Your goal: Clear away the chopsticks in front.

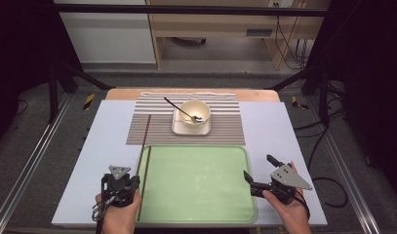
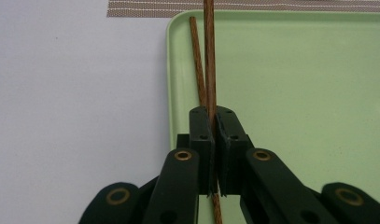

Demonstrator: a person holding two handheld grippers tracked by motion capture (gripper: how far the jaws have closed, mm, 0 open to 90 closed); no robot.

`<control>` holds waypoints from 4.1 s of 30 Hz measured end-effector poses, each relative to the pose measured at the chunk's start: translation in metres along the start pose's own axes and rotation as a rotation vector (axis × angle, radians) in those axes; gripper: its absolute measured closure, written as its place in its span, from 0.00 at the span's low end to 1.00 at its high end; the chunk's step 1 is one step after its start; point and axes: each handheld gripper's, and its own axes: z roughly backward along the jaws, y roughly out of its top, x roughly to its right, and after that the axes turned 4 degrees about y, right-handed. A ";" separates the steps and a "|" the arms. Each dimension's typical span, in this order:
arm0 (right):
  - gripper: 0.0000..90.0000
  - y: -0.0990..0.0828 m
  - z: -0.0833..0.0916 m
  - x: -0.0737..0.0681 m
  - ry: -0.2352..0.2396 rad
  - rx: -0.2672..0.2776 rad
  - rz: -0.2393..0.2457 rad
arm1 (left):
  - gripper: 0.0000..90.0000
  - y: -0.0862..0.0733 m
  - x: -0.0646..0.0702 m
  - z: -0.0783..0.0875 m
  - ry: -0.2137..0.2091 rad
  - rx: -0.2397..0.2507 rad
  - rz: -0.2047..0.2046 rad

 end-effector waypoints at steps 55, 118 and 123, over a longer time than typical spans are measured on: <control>0.09 -0.001 0.002 0.000 -0.001 0.085 0.018 | 0.96 -0.033 -0.010 0.023 -0.008 -0.030 0.066; 0.08 -0.001 -0.002 -0.004 0.009 0.042 0.012 | 0.95 -0.057 -0.004 0.011 -0.015 -0.202 0.063; 0.08 -0.001 -0.002 -0.004 0.011 0.042 0.009 | 0.95 -0.057 -0.005 0.012 -0.015 -0.202 0.066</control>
